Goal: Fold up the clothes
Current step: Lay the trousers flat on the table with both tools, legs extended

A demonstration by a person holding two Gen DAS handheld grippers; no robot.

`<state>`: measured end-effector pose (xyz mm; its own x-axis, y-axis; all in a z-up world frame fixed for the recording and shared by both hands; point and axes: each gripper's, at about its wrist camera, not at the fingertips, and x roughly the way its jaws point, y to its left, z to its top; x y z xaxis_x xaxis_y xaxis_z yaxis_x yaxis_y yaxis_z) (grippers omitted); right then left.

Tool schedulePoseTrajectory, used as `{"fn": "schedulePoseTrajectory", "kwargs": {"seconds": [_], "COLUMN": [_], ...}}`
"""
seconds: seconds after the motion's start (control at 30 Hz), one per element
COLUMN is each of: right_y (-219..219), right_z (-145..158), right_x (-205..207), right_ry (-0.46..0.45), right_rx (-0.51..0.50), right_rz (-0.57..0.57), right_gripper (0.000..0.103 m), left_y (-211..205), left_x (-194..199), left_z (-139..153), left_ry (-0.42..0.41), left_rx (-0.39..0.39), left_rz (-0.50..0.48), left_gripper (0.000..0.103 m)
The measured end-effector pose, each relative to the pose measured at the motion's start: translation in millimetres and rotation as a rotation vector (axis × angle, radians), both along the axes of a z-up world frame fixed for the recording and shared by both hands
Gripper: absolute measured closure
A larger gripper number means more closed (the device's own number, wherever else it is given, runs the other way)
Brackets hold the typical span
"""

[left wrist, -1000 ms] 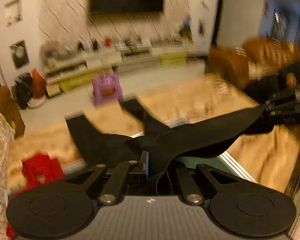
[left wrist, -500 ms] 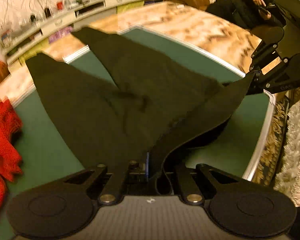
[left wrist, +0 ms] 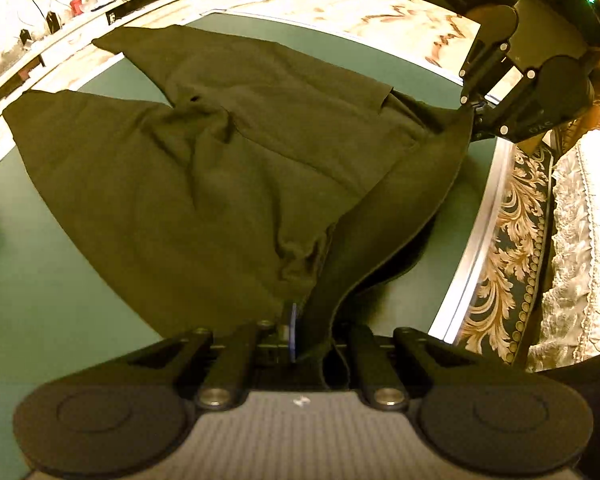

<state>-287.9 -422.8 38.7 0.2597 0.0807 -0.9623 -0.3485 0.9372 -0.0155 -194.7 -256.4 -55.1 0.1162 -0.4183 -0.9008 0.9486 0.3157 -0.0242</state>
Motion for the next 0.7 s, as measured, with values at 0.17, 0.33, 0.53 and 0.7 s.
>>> {"fn": "schedulePoseTrajectory", "kwargs": {"seconds": [0.17,0.33,0.53,0.7], "right_y": [12.0,26.7,34.4,25.0], "right_z": [1.5,3.9,1.6,-0.9], "right_x": [-11.8,-25.0,-36.8,-42.5], "right_ry": [0.02,0.034,0.04,0.065], "right_rx": [0.008,-0.001,-0.016,-0.008], "right_rz": [0.014,0.026,0.021,0.007], "right_gripper": [0.099,0.098,0.079,0.072], "left_y": [4.1,10.3,14.8,33.8], "left_x": [-7.6,-15.4,-11.2,-4.2], "left_z": [0.2,2.1,9.8,21.9], "left_ry": [-0.007,-0.011,-0.006,0.024], "left_rx": [0.005,0.015,0.039,0.074], "left_rz": [-0.042,-0.076,-0.096,-0.084], "left_gripper": [0.096,0.093,0.06,0.044]}}
